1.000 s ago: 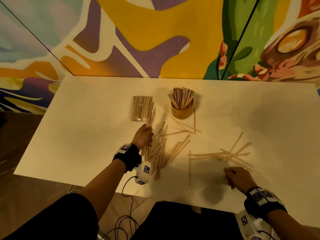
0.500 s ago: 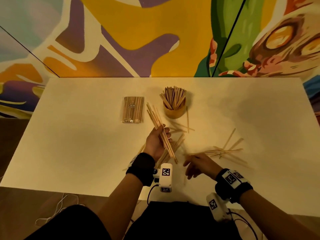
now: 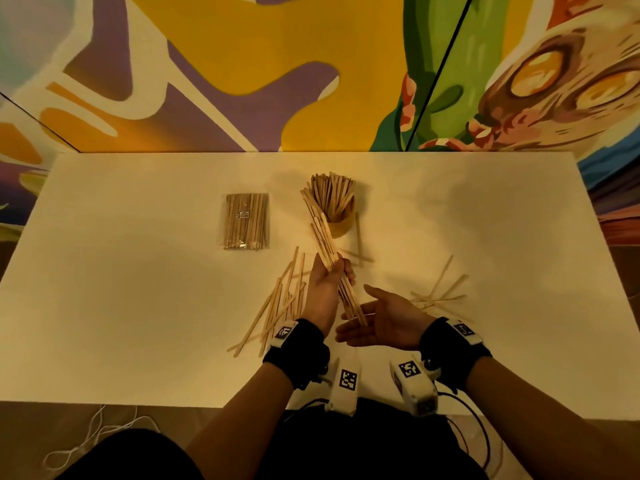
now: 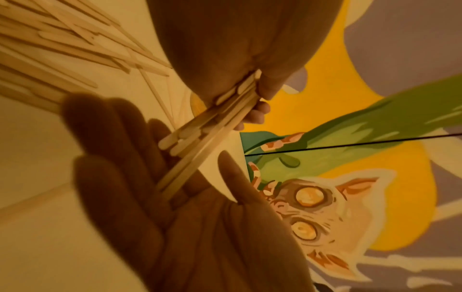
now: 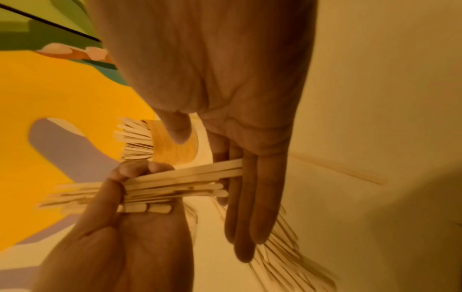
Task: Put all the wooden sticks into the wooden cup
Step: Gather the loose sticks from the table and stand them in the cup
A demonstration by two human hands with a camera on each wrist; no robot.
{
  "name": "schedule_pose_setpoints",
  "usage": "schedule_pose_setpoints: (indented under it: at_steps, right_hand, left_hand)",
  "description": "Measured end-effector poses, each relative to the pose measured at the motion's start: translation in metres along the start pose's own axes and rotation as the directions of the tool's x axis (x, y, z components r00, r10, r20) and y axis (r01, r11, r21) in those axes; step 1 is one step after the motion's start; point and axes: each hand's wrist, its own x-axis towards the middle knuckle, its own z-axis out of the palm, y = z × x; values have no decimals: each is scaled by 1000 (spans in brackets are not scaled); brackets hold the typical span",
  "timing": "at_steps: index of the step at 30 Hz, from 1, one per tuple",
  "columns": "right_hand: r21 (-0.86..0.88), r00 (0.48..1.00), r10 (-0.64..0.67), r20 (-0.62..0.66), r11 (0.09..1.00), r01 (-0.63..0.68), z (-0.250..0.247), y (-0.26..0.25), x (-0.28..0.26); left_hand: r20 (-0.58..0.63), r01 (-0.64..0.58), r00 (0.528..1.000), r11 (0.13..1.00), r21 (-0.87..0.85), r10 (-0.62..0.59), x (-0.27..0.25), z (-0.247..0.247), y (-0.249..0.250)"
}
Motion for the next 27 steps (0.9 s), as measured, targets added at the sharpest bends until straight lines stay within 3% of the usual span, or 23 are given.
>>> schedule_pose_setpoints:
  at_steps: [4,11,14,17,20,25,27]
  right_hand:
    - [-15,1000,-22,3,1000,23,4,-9,-1]
    - [-34,989,-147,-2,989,146,24,-25,0]
    - [-139,987,-164,-2,977,162,27,-30,-2]
    - [-305,969,-233,-81,931,199,23,-43,-10]
    - [-436,880,-449,-154,830,347,17,-72,-26]
    - [-541,609,-788,-93,553,633,26,-125,-52]
    - [-625,578,-815,-37,471,623,31,-133,-54]
  left_hand:
    - [4,-80,997,988,133,80,-1,3,6]
    - [18,-97,995,990,106,96,0,9,19]
    - [49,-89,995,989,120,84,3,7,23]
    - [150,-36,988,996,82,23,1,2,32]
    - [278,83,955,992,92,-105,-5,-7,35]
    - [450,189,839,940,285,-305,-20,-15,35]
    - [467,214,806,915,342,-363,-25,-13,36]
